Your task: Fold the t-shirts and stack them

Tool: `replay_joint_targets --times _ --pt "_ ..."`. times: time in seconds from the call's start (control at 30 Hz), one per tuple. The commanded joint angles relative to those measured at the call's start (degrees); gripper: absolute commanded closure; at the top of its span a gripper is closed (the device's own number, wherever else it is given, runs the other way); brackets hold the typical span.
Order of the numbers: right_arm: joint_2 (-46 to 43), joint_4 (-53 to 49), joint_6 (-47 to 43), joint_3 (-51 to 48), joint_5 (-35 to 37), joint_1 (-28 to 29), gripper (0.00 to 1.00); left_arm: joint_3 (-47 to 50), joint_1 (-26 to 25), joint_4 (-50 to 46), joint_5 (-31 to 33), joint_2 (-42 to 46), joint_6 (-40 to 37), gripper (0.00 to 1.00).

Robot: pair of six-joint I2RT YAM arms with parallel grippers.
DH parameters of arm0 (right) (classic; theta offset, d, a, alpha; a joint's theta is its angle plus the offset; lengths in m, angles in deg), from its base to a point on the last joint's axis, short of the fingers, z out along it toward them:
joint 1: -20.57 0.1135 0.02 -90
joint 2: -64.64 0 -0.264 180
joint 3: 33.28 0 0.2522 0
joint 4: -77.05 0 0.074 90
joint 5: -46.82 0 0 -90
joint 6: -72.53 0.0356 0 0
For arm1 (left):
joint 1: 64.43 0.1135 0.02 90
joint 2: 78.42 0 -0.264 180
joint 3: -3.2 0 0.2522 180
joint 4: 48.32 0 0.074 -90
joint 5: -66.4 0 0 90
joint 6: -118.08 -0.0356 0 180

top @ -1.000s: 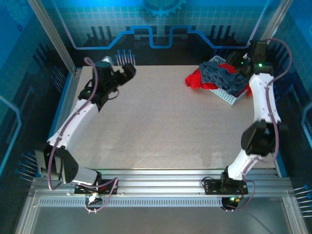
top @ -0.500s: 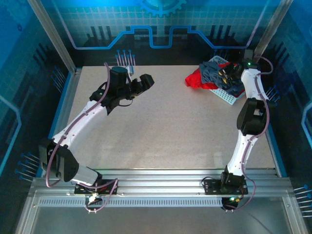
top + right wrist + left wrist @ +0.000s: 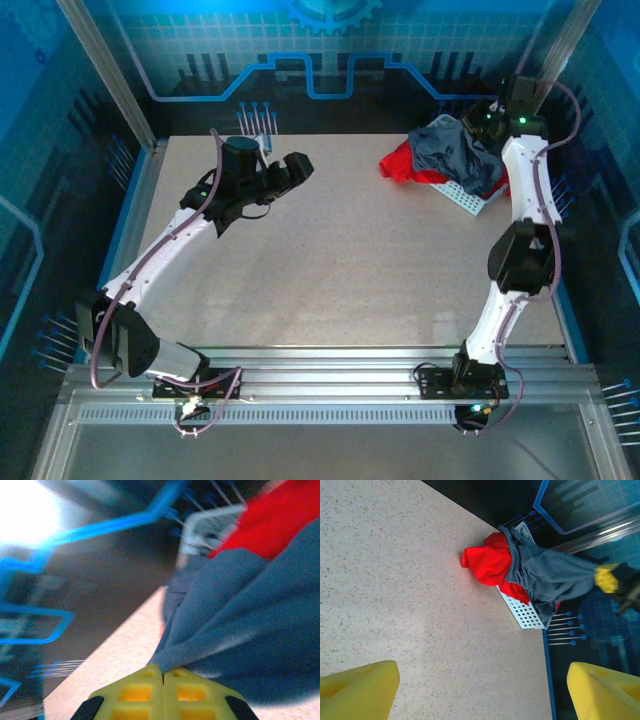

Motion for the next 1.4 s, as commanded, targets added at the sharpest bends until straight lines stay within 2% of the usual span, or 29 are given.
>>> replay_joint_targets --times 0.0,0.13,0.27,0.47,0.6,0.77,0.93,1.03,1.1,1.2,1.37 --pt "-11.4 6.5 -5.9 1.7 -0.5 5.0 1.00 0.3 -0.1 -2.4 2.5 1.4 -1.2 0.12" --pt "-18.2 9.5 -10.7 2.1 -1.4 13.1 1.00 -0.7 -0.1 -6.5 7.5 1.8 -1.9 0.12" --pt "-19.7 8.3 -11.8 1.0 -4.3 23.6 1.00 -1.9 0.0 -12.9 14.6 2.4 -1.9 0.12" --pt "-18.5 9.7 -12.0 -14.8 -3.5 40.4 1.00 -1.9 0.2 -20.6 24.6 6.0 -1.5 0.11" --pt "-14.6 7.9 -10.5 -22.8 -4.5 45.5 1.00 0.5 0.8 -22.7 26.9 9.5 -1.9 0.11" --pt "-10.1 3.2 -7.6 -26.4 -8.0 44.8 1.00 3.4 0.9 -23.8 21.6 11.5 -3.3 0.18" --pt "-8.0 -2.6 -4.3 -25.4 -6.2 41.1 1.00 6.4 0.1 -22.2 8.1 9.6 -6.6 0.33" --pt "-10.1 -1.7 -1.8 -27.3 -5.3 37.9 1.00 8.3 -1.6 -21.9 3.1 7.4 -6.4 0.40" --pt "-11.2 -1.8 -1.0 -28.1 -5.0 36.2 1.00 10.0 -2.8 -21.7 0.5 5.5 -5.0 0.39" --pt "-12.0 -2.9 -1.3 -28.6 -5.2 34.3 1.00 13.1 -3.5 -23.1 0.4 3.2 0.5 0.29" --pt "-13.5 -3.9 -1.3 -30.8 -5.6 32.2 1.00 20.7 -3.7 -15.6 -3.7 1.4 6.0 0.21"
